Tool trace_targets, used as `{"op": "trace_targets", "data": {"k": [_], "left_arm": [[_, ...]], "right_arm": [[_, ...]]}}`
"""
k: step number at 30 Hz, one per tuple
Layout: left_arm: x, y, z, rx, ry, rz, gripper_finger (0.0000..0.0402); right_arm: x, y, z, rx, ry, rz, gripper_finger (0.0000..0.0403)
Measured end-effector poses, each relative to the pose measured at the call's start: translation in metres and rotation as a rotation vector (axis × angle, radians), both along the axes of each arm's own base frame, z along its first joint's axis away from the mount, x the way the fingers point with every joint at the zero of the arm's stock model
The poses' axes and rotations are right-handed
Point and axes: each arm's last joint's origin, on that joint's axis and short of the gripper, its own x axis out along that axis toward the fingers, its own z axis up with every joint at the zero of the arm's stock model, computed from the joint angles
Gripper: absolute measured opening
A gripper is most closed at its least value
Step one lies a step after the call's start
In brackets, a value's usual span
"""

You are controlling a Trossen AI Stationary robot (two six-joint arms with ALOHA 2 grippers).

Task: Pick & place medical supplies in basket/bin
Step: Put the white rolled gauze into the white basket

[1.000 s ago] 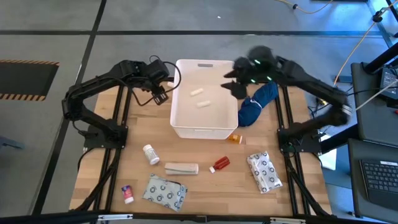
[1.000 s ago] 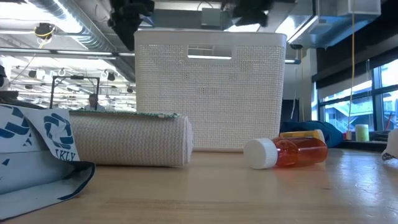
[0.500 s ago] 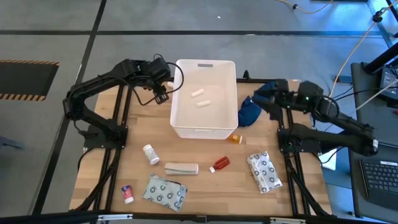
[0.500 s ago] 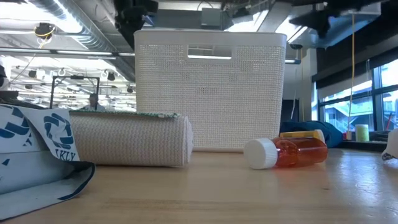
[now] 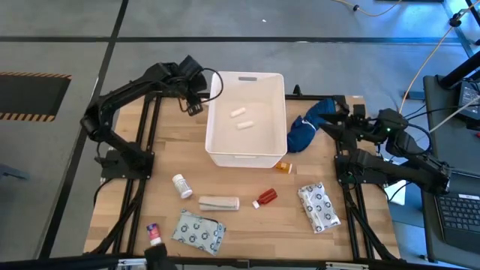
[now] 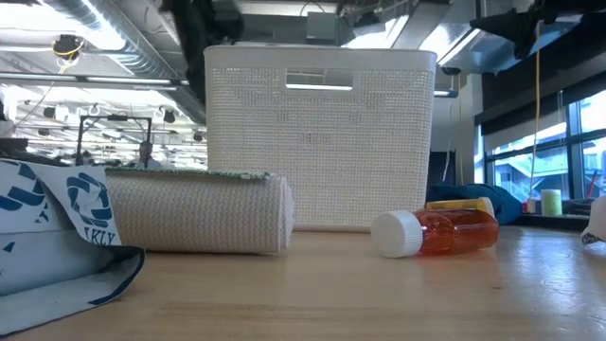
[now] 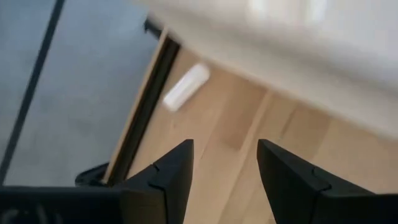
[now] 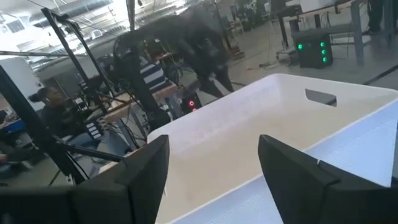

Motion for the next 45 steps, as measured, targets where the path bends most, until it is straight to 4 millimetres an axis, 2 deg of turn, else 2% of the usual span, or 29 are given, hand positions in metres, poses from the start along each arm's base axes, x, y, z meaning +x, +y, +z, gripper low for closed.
{"op": "trace_targets", "data": {"k": [4,7,10,15,19,24,27,35,45], "left_arm": [[-0.018,0.017,-0.031,0.023,0.011,-0.027,0.0171],[-0.023,0.027,-0.053,0.039,-0.078,-0.098,0.0171],[-0.027,0.038,-0.070,0.126,-0.155,-0.181,0.0171],[-0.036,0.048,-0.092,0.285,-0.150,-0.270,0.0171],[-0.040,0.047,-0.099,0.236,-0.244,-0.324,0.0171],[-0.036,0.050,-0.108,0.214,-0.257,-0.367,0.0171],[-0.032,0.055,-0.121,0.194,-0.242,-0.369,0.0171],[-0.021,0.072,-0.146,0.216,-0.249,-0.389,0.0171],[-0.006,0.095,-0.183,0.109,-0.160,-0.421,0.0171]], "right_arm": [[-0.001,0.000,0.000,-0.017,0.003,-0.019,0.0248],[-0.001,-0.002,0.000,-0.031,0.008,-0.081,0.0248],[-0.002,-0.004,0.000,-0.020,0.006,-0.134,0.0248],[-0.002,-0.004,0.000,0.053,-0.020,-0.148,0.0248],[-0.002,-0.004,0.000,0.088,-0.030,-0.146,0.0248],[-0.002,-0.004,0.000,0.099,-0.034,-0.146,0.0248],[-0.002,-0.004,0.000,0.100,-0.034,-0.145,0.0248],[-0.002,-0.004,0.000,0.099,-0.034,-0.145,0.0248],[-0.002,-0.004,0.000,0.099,-0.034,-0.145,0.0248]]}}
